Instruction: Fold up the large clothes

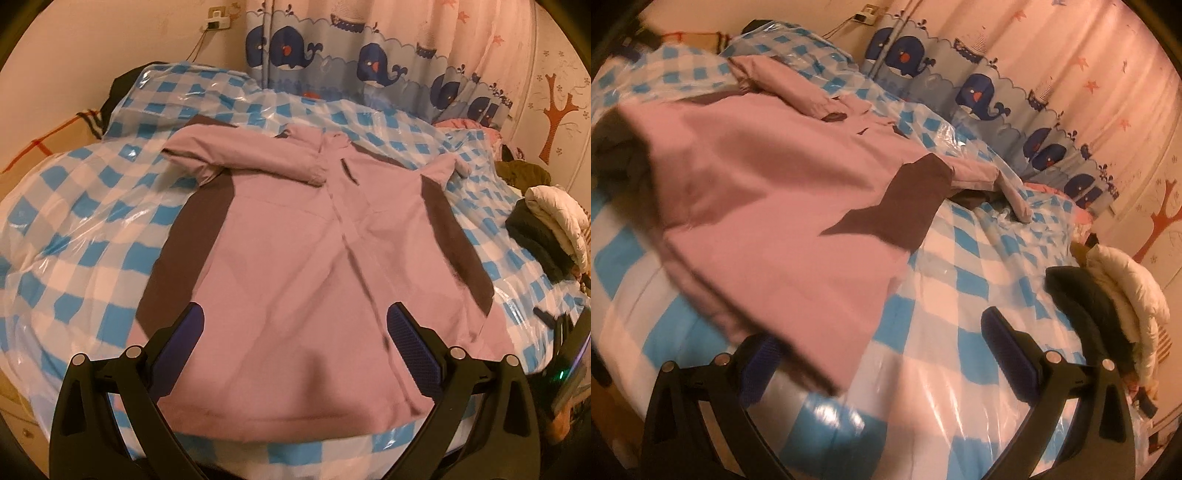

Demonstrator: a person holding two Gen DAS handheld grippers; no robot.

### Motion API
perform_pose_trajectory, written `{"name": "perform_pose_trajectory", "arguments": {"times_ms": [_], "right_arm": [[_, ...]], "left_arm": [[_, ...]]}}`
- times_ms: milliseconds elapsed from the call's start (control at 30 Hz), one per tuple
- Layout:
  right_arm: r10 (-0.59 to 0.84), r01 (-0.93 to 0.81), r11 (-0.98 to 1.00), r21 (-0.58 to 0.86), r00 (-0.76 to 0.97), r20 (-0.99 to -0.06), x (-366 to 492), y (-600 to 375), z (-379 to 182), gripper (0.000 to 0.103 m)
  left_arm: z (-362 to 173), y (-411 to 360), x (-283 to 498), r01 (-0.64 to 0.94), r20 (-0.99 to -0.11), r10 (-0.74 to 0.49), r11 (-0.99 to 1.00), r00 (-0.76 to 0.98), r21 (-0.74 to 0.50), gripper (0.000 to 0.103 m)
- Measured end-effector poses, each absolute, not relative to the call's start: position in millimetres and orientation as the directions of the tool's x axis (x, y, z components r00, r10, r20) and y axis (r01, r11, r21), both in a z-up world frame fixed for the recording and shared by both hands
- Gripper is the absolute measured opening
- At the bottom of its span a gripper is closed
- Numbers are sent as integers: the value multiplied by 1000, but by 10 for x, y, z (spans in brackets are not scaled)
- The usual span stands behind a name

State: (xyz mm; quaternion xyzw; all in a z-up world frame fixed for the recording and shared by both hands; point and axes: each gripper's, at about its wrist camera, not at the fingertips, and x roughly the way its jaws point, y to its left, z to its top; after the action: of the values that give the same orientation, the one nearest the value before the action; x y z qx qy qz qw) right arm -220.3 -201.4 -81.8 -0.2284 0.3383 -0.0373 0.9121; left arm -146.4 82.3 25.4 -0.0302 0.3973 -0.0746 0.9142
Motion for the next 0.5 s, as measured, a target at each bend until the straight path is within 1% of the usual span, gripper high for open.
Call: {"name": "perform_pose_trajectory", "arguments": {"times_ms": [100, 133, 167, 200, 233, 267, 333, 500], "right_arm": [[-211, -96, 893, -440, 775, -596, -2106, -2004, -814, 97], [-180, -116, 902, -416, 774, -607, -2092, -2004, -806, 86], [-150, -124, 916, -382, 776, -612, -2102, -2011, -783, 73], [-108, -137, 935, -327, 770, -629, -2093, -2045, -767, 36], [-60, -143, 957, -253, 755, -653, -2072, -2114, -740, 16], [-44, -120, 972, -203, 755, -654, -2068, -2192, -709, 16], [28, -88, 994, -61, 766, -642, -2102, -2430, -599, 13], [129, 5, 968, 253, 850, -510, -2466, -3076, -162, 12]], "left_arm": [[182, 935, -1491, 89, -742, -146, 989, 654, -116, 95], [154, 967, -1501, 85, -747, -144, 990, 649, -117, 95], [129, 1004, -1518, 79, -754, -141, 990, 642, -118, 95], [101, 1073, -1546, 68, -761, -134, 991, 634, -118, 95], [79, 1118, -1565, 61, -764, -129, 991, 632, -117, 95], [58, 1204, -1594, 44, -770, -118, 992, 627, -116, 95], [34, 1330, -1639, 13, -776, -99, 993, 623, -116, 95], [-20, 1786, -1757, -69, -787, -91, 984, 610, -167, 95]]}}
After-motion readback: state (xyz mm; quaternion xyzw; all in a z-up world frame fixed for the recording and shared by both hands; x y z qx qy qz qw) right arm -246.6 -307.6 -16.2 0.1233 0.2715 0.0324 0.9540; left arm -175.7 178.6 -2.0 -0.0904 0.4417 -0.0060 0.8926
